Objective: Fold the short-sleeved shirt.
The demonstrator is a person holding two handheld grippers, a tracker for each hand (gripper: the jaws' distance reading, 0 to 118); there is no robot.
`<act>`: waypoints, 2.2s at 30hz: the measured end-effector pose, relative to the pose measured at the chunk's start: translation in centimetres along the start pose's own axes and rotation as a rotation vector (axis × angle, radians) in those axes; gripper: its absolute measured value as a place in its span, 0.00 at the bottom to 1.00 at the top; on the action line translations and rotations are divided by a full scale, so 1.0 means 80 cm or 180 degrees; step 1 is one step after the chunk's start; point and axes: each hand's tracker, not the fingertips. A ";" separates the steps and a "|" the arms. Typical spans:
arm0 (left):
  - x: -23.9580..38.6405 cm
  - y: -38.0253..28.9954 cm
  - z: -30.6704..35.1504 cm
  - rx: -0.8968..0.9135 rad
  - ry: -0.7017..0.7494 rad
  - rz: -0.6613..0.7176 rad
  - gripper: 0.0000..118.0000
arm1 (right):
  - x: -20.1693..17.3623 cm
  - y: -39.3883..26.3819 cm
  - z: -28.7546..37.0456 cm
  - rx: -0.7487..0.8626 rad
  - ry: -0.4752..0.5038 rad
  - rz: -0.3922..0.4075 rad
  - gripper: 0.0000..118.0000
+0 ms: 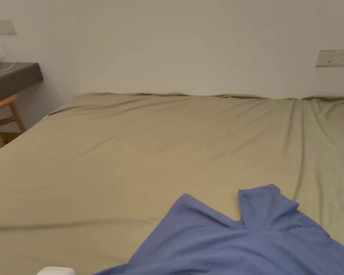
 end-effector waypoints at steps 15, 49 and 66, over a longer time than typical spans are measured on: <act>-0.101 -0.023 -0.206 -0.0789 0.0007 0.0928 0.65 | -0.025 0.006 -0.060 -0.0340 0.0141 0.0162 0.02; -0.072 -0.010 -0.220 -0.0794 -0.0172 0.0909 0.08 | 0.082 0.130 -0.474 -0.1765 -0.0112 0.0011 0.31; 0.000 0.171 -0.135 0.0483 -0.0709 0.0318 0.08 | 0.092 0.207 -0.165 0.0355 -0.0320 -0.0049 0.05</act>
